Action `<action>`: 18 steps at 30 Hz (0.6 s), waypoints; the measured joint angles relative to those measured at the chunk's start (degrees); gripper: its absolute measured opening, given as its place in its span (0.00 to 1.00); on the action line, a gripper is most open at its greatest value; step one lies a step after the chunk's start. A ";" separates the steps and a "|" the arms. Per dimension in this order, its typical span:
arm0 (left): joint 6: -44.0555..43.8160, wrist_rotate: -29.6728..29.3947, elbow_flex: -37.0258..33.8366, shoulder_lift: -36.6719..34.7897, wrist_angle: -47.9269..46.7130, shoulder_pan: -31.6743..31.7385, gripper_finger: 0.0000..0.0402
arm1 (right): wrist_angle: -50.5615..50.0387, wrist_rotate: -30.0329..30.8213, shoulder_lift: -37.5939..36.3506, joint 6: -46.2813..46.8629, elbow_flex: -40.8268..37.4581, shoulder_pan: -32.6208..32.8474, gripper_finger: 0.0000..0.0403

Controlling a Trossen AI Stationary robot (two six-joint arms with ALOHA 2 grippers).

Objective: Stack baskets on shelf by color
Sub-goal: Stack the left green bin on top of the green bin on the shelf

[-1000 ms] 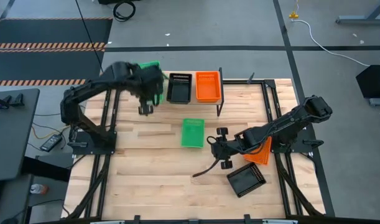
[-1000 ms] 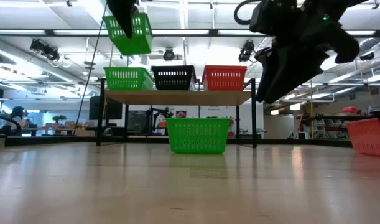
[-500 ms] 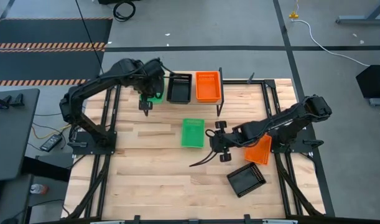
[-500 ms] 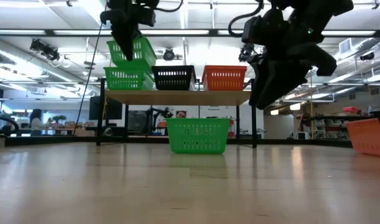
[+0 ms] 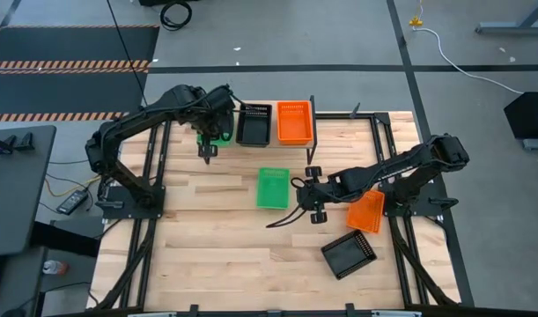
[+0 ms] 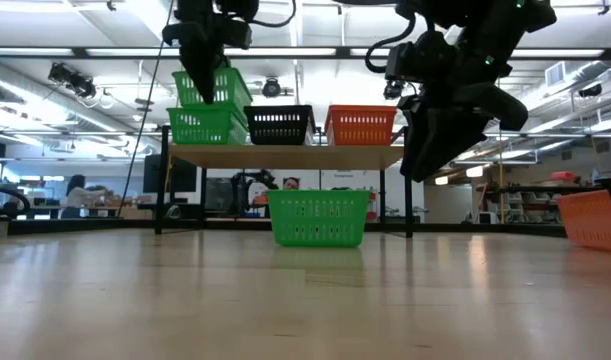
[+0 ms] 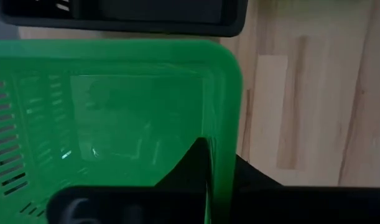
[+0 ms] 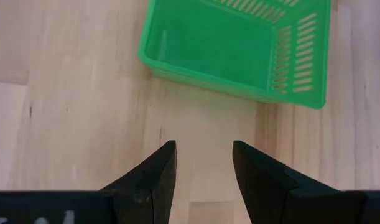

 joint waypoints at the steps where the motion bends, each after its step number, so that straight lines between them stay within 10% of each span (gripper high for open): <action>1: -0.15 0.15 -0.02 0.24 -0.24 0.00 0.02 | -0.06 -0.01 0.00 0.01 0.00 0.00 0.41; 18: -1.06 0.24 -0.02 2.20 -1.30 -0.01 0.02 | -1.72 -0.03 0.00 0.51 0.00 0.00 0.41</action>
